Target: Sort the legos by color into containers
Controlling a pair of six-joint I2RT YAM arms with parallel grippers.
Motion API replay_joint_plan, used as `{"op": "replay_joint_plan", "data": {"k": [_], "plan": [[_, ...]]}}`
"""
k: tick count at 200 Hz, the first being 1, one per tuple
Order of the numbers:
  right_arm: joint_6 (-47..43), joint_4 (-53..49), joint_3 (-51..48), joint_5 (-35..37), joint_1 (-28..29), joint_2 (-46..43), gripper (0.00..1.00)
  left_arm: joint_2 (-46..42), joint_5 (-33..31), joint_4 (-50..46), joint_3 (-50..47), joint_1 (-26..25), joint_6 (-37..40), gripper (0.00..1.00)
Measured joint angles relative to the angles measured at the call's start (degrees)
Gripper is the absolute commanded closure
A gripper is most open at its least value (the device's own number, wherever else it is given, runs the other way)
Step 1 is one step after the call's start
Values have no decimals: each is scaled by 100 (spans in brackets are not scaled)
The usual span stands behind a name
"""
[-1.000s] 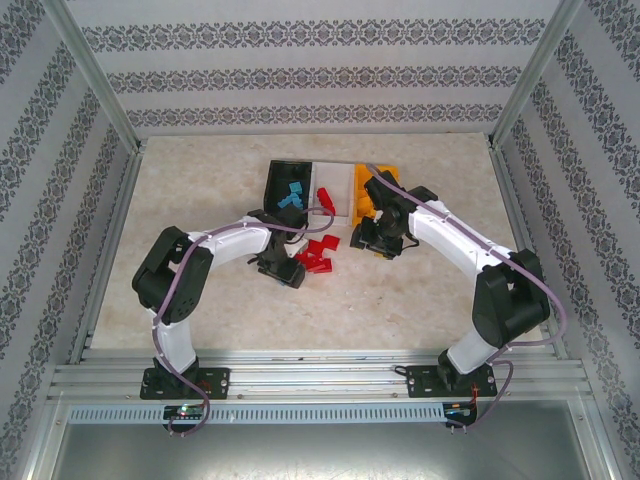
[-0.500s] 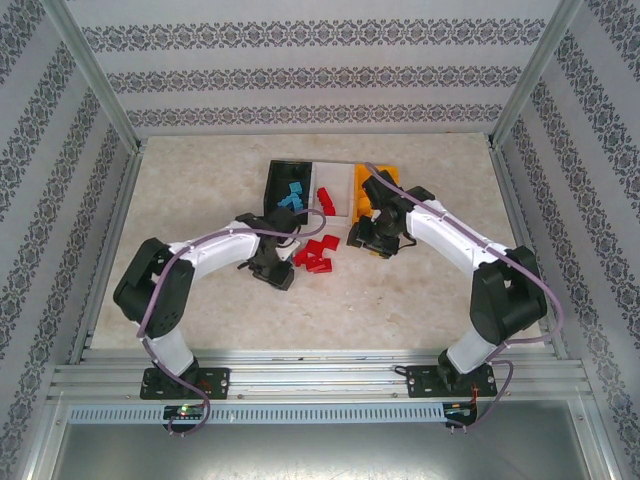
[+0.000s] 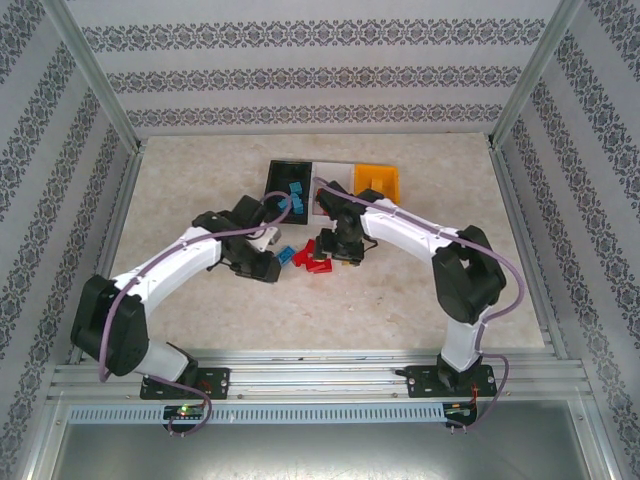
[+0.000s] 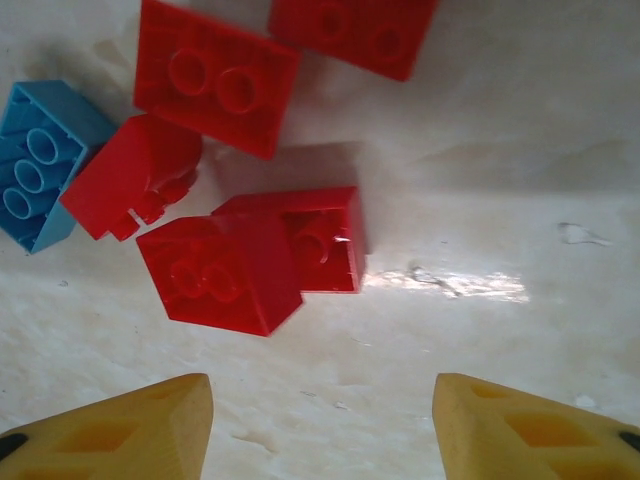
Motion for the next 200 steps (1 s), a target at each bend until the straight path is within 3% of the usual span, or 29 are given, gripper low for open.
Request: {"op": "replay_joint_plan", "data": {"k": [103, 150, 200], "plan": [[-551, -938, 1681, 372, 525, 1093, 21, -164, 826, -280, 699, 1534, -103, 69], [-780, -1296, 2151, 568, 562, 1495, 22, -151, 1167, -273, 879, 1956, -330, 69], [-973, -1550, 2439, 737, 656, 1906, 28, 72, 1453, -227, 1121, 2083, -588, 69]]}}
